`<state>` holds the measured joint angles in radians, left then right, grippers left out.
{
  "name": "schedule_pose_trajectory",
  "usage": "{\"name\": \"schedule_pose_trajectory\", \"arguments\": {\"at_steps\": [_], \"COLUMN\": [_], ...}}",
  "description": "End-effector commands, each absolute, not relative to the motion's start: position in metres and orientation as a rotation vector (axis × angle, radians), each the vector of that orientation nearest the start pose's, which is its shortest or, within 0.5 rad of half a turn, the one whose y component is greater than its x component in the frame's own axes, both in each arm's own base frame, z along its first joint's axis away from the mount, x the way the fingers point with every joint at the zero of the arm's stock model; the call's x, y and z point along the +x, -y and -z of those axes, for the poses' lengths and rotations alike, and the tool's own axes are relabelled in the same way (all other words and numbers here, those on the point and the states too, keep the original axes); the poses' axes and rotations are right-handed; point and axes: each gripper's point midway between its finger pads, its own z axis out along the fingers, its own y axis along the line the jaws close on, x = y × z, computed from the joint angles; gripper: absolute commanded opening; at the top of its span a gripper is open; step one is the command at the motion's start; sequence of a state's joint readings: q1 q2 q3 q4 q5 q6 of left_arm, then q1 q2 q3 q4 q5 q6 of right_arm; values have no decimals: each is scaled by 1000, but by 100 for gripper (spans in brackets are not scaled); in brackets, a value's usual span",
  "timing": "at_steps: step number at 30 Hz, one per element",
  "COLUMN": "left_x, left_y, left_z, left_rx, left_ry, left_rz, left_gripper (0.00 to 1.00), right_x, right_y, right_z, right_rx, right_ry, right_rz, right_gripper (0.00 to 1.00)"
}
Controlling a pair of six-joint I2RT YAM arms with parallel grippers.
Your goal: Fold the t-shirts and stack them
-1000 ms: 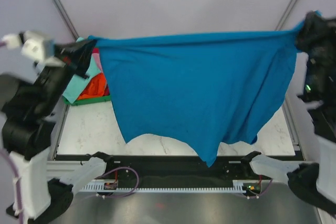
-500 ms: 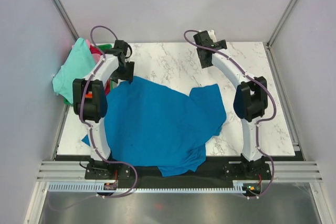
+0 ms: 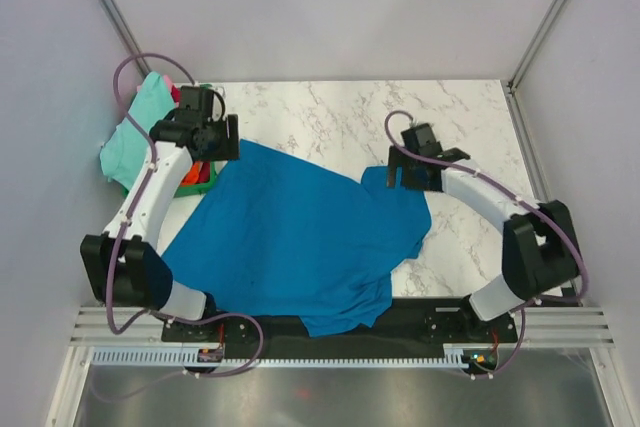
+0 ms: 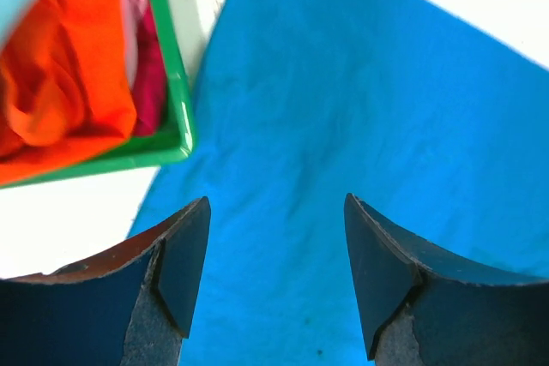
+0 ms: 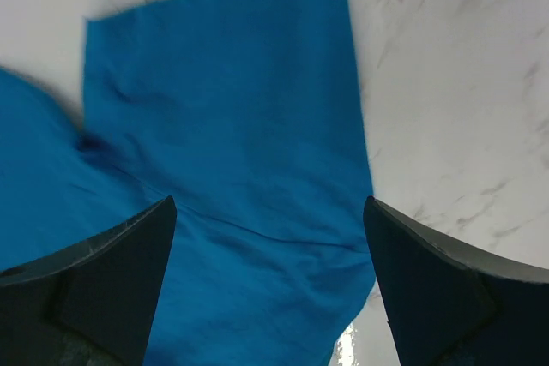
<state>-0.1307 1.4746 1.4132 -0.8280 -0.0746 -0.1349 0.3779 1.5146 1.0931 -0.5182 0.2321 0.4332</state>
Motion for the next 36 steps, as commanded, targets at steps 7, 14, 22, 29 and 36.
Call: {"name": "schedule_pose_trajectory", "arguments": {"at_steps": [7, 14, 22, 29, 36], "left_x": [311, 310, 309, 309, 310], "left_y": [67, 63, 64, 60, 60], "left_z": [-190, -193, -191, -190, -186], "left_rx": [6, 6, 13, 9, 12], "left_ry": [-2313, -2288, -2291, -2293, -2305], "left_rz": [236, 218, 219, 197, 189], "left_gripper": [71, 67, 64, 61, 59], "right_x": [367, 398, 514, 619, 680], "right_y": [-151, -136, -113, -80, -80], "right_z": [-35, 18, 4, 17, -24], "right_rx": [229, 318, 441, 536, 389], "right_ry": [-2618, -2714, -2603, -2473, -2219], "right_rz": [-207, -74, -54, -76, -193], "right_gripper": [98, 98, 98, 98, 98]}}
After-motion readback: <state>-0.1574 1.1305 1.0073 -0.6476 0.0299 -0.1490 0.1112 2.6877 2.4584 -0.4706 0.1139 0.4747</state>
